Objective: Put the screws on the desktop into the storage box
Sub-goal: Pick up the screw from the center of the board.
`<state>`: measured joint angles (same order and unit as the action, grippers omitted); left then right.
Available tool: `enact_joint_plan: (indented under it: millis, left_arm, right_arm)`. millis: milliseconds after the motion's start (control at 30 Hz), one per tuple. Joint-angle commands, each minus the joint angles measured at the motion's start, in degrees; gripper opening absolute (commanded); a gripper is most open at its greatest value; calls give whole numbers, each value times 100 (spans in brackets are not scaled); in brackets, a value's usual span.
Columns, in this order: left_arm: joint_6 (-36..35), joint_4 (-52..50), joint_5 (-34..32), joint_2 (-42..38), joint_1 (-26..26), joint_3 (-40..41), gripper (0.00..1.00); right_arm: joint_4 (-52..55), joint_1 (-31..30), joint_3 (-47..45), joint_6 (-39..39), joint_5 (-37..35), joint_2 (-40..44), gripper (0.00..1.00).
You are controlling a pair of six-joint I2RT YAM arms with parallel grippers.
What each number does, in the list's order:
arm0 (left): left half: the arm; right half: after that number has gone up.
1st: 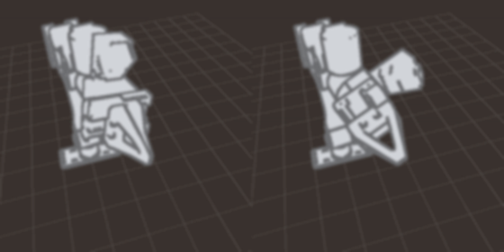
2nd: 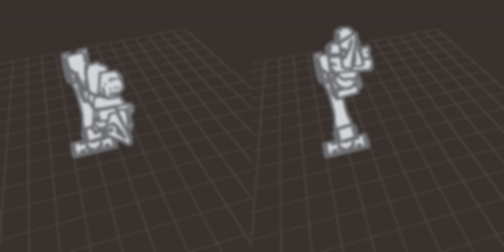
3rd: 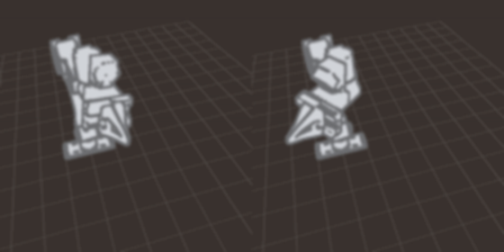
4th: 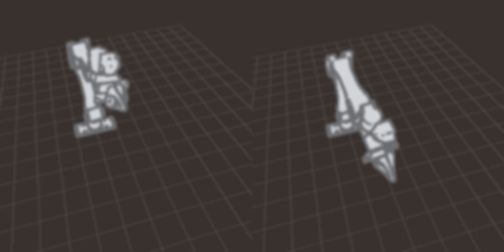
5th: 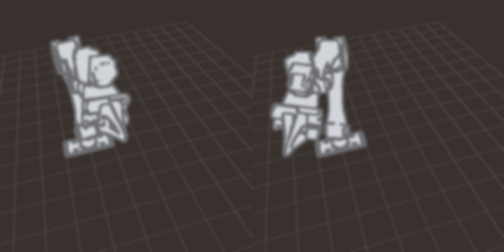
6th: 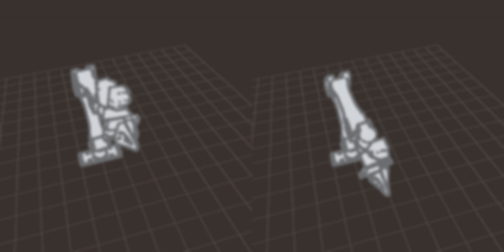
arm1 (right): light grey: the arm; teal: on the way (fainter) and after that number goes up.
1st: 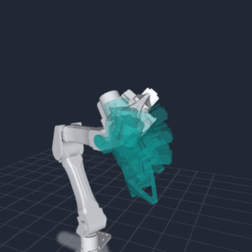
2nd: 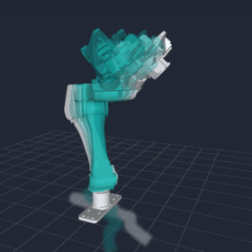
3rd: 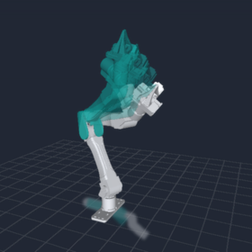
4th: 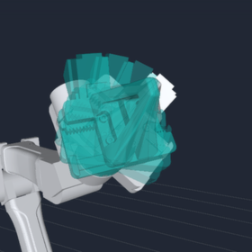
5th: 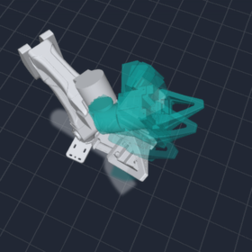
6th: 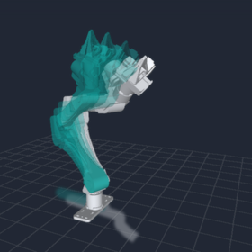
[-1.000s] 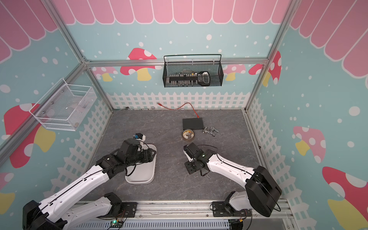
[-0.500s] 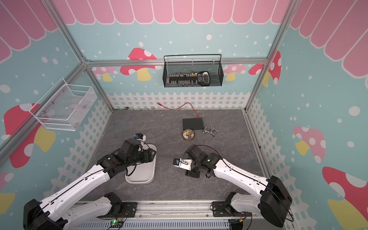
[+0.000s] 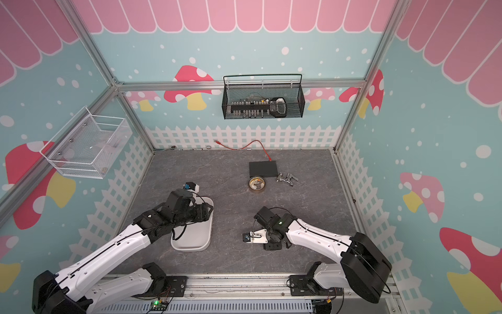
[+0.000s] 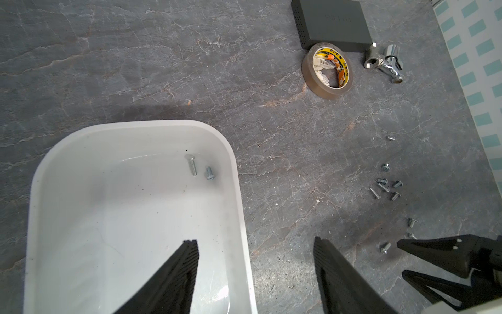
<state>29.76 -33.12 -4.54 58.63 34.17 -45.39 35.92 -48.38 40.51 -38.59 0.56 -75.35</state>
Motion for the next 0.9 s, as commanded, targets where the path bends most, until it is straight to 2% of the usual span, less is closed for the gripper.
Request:
enact_joint_plan:
  millis: [0, 233, 433, 567, 867]
  left_arm:
    - [-5, 22, -109, -89, 27, 39, 72]
    - [-20, 28, -83, -111, 36, 34, 72]
    - [-14, 30, -82, -189, 29, 39, 72]
    - [-14, 28, -82, -194, 38, 39, 72]
    - [-18, 26, -83, -212, 63, 41, 72]
  right_arm:
    - [-72, 1, 51, -162, -77, -324, 44]
    - [-129, 46, 62, -146, 12, -653, 41]
    - [-159, 193, 124, -42, 170, -1101, 35]
    - [-62, 241, 213, 81, 352, -1349, 29]
    - [-59, 285, 403, 225, 198, -1371, 7]
